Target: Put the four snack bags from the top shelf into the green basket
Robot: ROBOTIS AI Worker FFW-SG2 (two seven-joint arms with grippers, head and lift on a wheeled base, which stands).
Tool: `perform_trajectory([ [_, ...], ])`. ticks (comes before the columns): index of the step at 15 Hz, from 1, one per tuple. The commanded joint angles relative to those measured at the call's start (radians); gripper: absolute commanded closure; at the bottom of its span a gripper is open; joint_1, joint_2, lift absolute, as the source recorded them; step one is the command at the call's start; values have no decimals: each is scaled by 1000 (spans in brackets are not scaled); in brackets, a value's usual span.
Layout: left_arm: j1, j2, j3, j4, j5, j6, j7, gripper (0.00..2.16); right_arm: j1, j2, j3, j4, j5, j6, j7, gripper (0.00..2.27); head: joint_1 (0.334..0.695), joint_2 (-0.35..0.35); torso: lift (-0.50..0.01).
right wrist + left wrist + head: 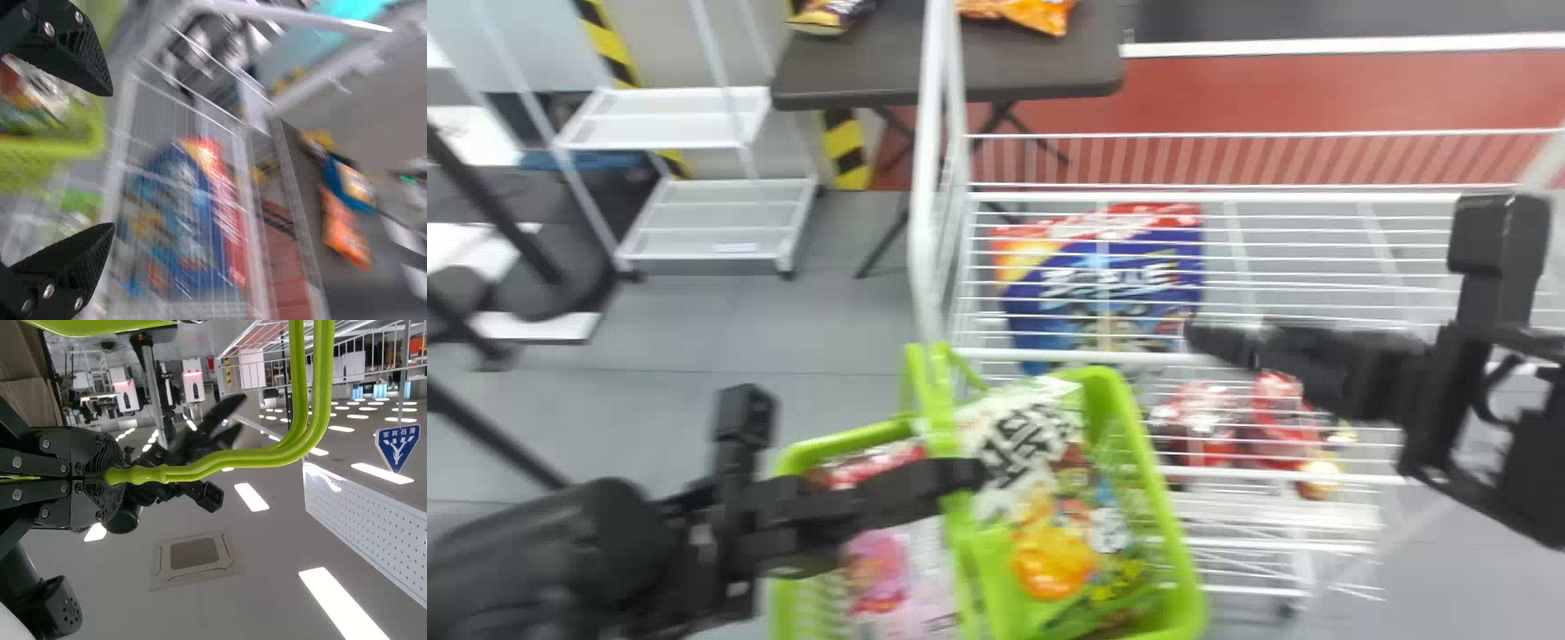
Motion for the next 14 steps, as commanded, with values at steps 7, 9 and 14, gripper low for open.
perform_trajectory([
  [7,0,1,-21,-2,-5,4,-11,2148,101,11,-70,350,230,-838,-21,66,695,-234,0],
  [9,0,1,-29,-2,-9,8,-11,2148,125,17,-92,365,207,-899,-21,66,695,-259,0],
  [14,-3,3,-34,-3,-9,20,-11,2148,144,39,-81,374,204,-930,-22,76,695,-294,0],
])
